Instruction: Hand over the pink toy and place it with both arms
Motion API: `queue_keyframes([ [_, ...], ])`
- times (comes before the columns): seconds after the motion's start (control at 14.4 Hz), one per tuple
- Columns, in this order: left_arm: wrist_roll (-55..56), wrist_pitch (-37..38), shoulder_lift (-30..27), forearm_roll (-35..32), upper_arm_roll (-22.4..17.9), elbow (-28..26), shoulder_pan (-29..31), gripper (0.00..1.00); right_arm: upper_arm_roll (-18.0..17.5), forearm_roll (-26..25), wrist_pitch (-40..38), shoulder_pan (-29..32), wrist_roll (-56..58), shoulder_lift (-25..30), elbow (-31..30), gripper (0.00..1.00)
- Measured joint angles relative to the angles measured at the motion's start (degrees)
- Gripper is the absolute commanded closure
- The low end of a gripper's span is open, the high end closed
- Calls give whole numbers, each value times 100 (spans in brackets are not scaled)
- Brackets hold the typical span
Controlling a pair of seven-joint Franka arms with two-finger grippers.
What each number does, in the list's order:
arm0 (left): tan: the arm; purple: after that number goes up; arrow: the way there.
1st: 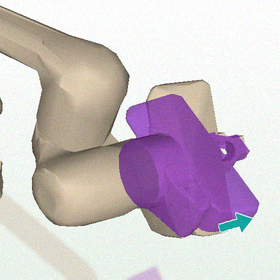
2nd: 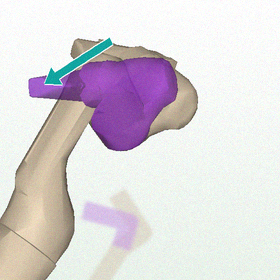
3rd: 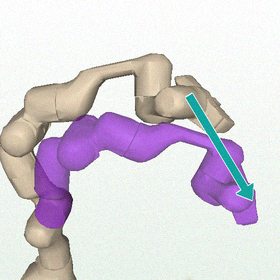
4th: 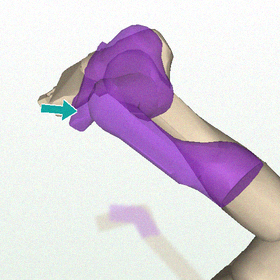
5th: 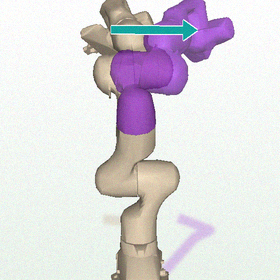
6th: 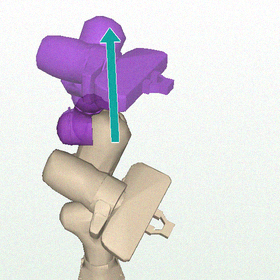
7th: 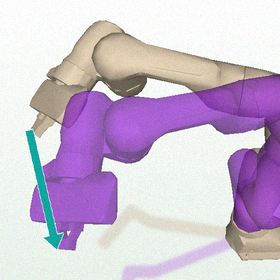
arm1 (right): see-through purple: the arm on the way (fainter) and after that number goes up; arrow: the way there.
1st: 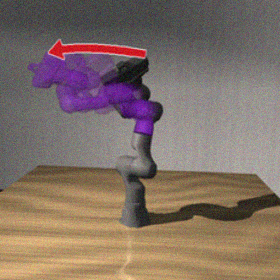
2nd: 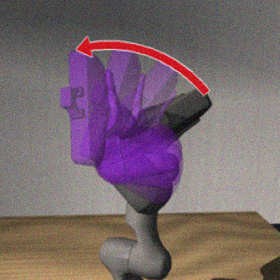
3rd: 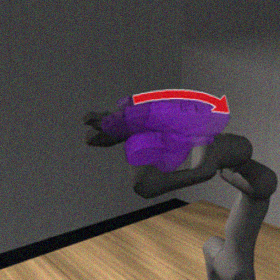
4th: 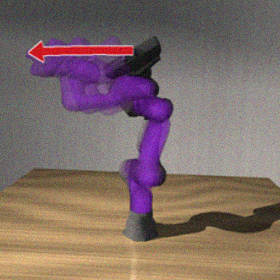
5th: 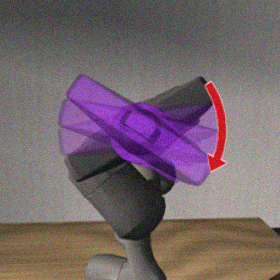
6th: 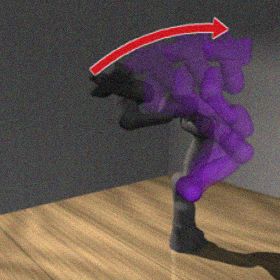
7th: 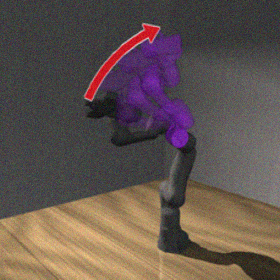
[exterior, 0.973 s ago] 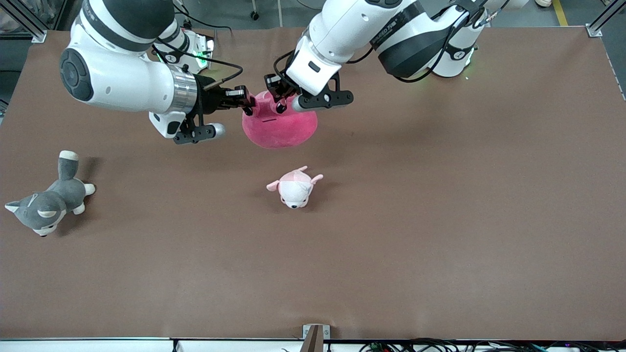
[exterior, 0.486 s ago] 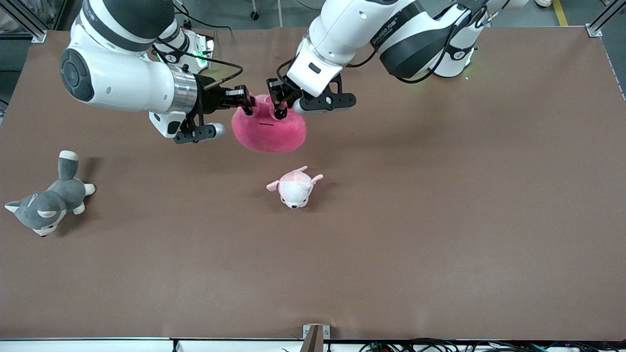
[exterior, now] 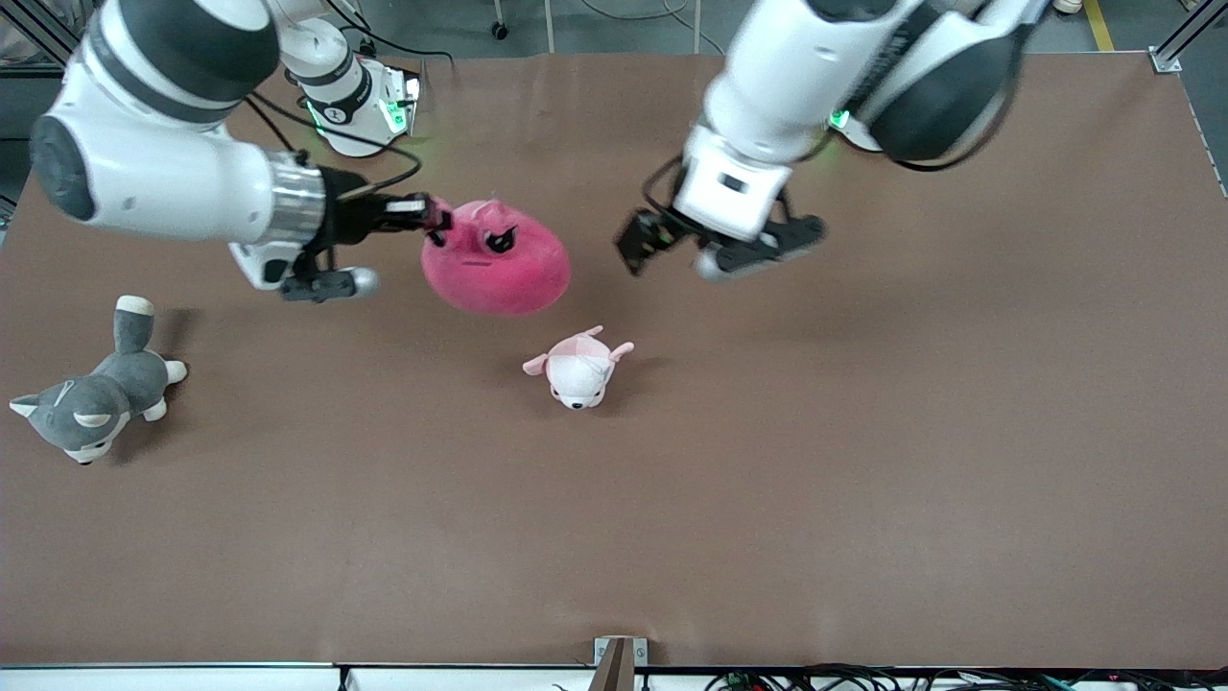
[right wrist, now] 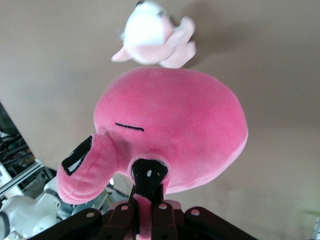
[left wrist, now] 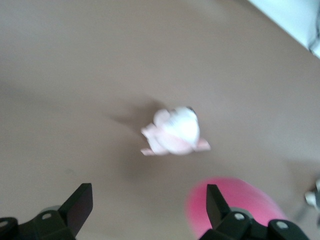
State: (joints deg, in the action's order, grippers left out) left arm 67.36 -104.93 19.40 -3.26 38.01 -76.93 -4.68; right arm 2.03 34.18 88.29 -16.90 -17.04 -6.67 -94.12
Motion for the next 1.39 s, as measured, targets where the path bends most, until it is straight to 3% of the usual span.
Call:
queue_keyframes([
  [0.42, -1771, 892, -91, -1249, -10, 12, 1113, 0, 45, -207, 7, 1522, 1313, -316, -3, 99],
  [0.83, -4070, 1637, -592, -1319, 0, 39, 2323, 0, 48, -178, 55, 2214, 3183, -1420, 102, 99],
  [1.25, -5028, 2042, -942, -1319, -114, 37, 2404, 0, 41, 187, -43, 2537, 4057, -2139, 394, 99],
  [1.39, -5342, 2140, -1195, -977, -964, -16, 1855, 0, 38, 281, -118, 2617, 4169, -2285, 429, 99],
])
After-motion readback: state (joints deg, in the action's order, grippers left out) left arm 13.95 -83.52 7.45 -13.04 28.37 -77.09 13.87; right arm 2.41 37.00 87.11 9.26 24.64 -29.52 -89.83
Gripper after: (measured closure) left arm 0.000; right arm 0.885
